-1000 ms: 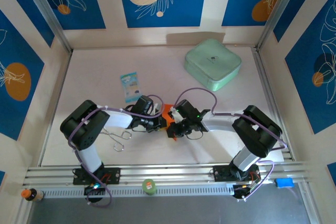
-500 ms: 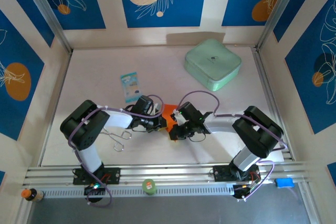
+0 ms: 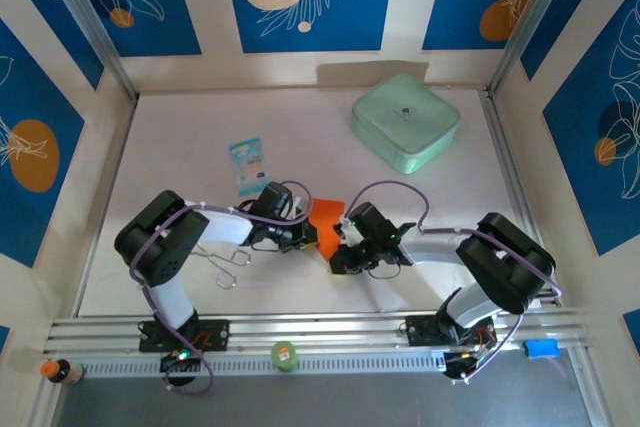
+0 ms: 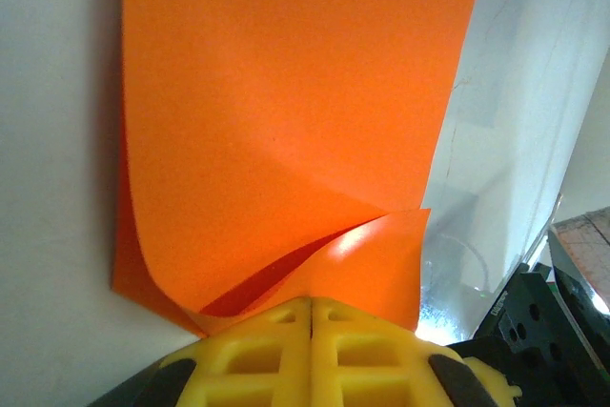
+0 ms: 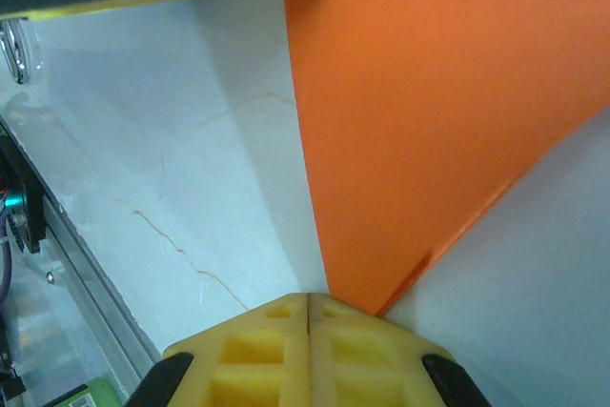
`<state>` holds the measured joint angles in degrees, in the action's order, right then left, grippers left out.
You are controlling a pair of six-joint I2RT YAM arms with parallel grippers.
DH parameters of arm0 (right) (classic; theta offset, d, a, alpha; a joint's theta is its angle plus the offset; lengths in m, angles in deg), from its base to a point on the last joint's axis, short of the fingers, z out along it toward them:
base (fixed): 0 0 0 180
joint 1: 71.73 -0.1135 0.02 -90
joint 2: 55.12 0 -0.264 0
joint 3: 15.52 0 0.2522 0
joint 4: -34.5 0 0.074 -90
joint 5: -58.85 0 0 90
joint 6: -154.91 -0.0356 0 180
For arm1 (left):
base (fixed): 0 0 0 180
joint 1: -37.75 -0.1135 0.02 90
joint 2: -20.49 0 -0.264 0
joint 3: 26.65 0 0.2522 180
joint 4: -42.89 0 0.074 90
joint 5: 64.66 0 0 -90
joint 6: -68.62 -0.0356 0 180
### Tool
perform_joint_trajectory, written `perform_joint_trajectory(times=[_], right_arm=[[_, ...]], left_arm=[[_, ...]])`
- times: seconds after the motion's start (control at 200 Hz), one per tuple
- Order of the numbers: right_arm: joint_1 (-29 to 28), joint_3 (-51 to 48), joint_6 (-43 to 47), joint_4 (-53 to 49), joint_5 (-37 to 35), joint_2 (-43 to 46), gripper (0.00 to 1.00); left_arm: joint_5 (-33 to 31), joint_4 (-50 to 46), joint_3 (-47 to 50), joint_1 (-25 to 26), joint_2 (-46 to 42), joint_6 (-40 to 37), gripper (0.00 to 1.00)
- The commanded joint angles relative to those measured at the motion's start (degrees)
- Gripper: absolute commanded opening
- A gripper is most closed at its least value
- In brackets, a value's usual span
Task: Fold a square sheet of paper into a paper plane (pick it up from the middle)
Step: Third fold the triangle at the center of the table.
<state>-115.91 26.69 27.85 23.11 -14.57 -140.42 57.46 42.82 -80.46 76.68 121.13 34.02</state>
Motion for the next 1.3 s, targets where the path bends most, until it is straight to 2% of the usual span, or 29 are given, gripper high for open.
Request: perform_joint_trajectory(times=[0.0, 0.14, 0.225, 0.46, 0.615, 0.885, 1.14, 1.23, 1.295], right_arm=[[-0.2, -1.8, -1.6, -2.4, 1.2, 1.8, 0.02], [0.2, 0.5, -2.2, -5.3, 3.3, 7.6, 0.02], [1.5, 2.7, -1.8, -5.8, 5.5, 8.1, 0.02], [2.3, 10.6, 0.8, -7.4, 3.3, -1.4, 0.02], [2.2, 12.4, 0.6, -6.6, 3.1, -5.7, 0.02], [2.7, 7.8, 0.2, -8.0, 1.0, -7.9, 0.02], [3.4, 4.7, -0.4, -5.8, 3.2, -7.0, 0.01], [4.0, 4.9, 0.3, -5.9, 4.1, -7.3, 0.00], [4.5, 5.1, 0.9, -5.9, 4.7, -7.6, 0.00]], left_arm=[[-3.1, -2.8, -0.2, 0.4, 1.4, -0.5, 0.00], [-3.3, -2.9, 0.1, 0.4, 0.7, -0.6, 0.00], [-3.6, -3.1, 0.2, 0.4, 0.3, -0.6, 0.00], [-3.5, -2.8, 0.2, 0.4, 0.4, -0.5, 0.00], [-3.4, -2.7, 0.1, 0.4, 0.4, -0.6, 0.00], [-3.4, -2.6, 0.1, 0.4, -0.1, -0.6, 0.00], [-2.4, -1.3, -1.2, 0.4, -2.3, -1.4, 0.00], [-2.7, -1.5, -1.2, 0.5, -4.9, -2.1, 0.07], [-3.0, -2.0, -1.0, 0.7, -6.5, -2.4, 0.08]])
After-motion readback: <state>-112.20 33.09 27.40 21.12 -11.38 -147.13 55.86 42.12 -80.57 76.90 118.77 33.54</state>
